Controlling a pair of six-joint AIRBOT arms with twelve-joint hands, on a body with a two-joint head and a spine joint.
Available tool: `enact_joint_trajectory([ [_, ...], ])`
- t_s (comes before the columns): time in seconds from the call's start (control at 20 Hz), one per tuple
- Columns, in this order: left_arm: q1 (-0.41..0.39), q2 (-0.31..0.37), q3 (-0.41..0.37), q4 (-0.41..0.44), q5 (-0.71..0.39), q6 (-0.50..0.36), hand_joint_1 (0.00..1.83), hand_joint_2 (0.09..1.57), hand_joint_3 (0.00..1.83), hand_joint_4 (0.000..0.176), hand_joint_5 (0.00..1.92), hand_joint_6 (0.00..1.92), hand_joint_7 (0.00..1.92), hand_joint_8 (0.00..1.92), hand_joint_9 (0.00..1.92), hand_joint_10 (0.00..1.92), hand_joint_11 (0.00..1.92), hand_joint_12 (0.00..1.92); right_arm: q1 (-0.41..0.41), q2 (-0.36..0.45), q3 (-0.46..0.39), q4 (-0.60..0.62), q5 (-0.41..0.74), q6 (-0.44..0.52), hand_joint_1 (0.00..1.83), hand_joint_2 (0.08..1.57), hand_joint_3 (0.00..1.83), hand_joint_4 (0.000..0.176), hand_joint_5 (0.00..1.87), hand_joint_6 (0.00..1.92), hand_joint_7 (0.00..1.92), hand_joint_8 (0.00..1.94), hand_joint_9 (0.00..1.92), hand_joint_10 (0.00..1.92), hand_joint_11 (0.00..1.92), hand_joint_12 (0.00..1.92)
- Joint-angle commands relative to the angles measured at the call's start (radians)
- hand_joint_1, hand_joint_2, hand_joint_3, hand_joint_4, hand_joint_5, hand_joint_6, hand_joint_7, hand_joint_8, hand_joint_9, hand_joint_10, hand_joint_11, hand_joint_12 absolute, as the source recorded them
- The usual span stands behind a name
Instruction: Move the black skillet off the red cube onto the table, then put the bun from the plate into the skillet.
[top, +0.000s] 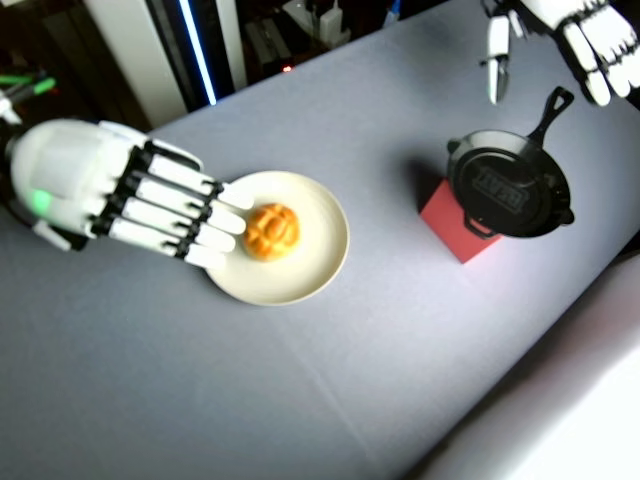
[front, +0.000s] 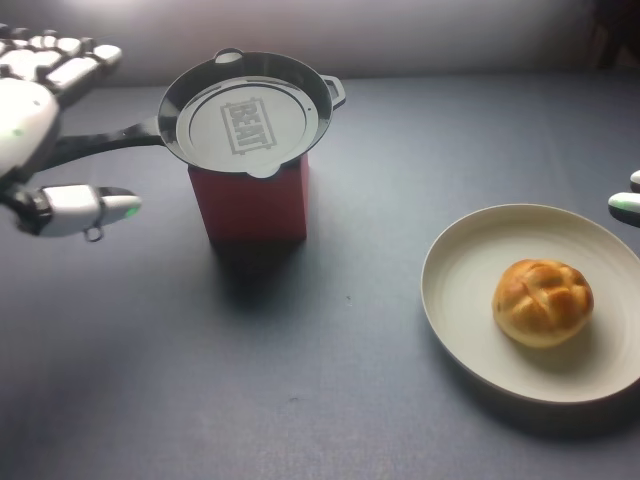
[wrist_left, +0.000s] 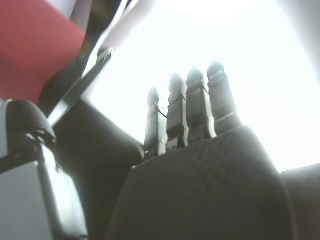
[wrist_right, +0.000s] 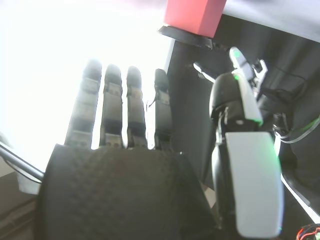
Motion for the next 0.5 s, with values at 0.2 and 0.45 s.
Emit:
enact_joint_trajectory([
  [0.2, -0.119, -0.083, 0.127, -0.048, 0.128, 0.126, 0.76, 0.93, 0.00, 0.093, 0.26, 0.00, 0.23, 0.00, 0.18, 0.01, 0.00, 0.39, 0.004, -0.005, 0.007, 0.002, 0.110, 0.008, 0.68, 1.20, 0.00, 0.044, 0.40, 0.00, 0.27, 0.00, 0.24, 0.00, 0.26, 0.05],
  [0.45, -0.140, -0.121, 0.199, -0.106, 0.215, 0.138, 0.82, 0.94, 0.00, 0.054, 0.31, 0.00, 0.31, 0.01, 0.30, 0.01, 0.00, 0.66, 0.004, -0.011, 0.009, -0.005, 0.102, 0.010, 0.70, 1.20, 0.00, 0.033, 0.41, 0.01, 0.29, 0.01, 0.26, 0.01, 0.29, 0.05],
])
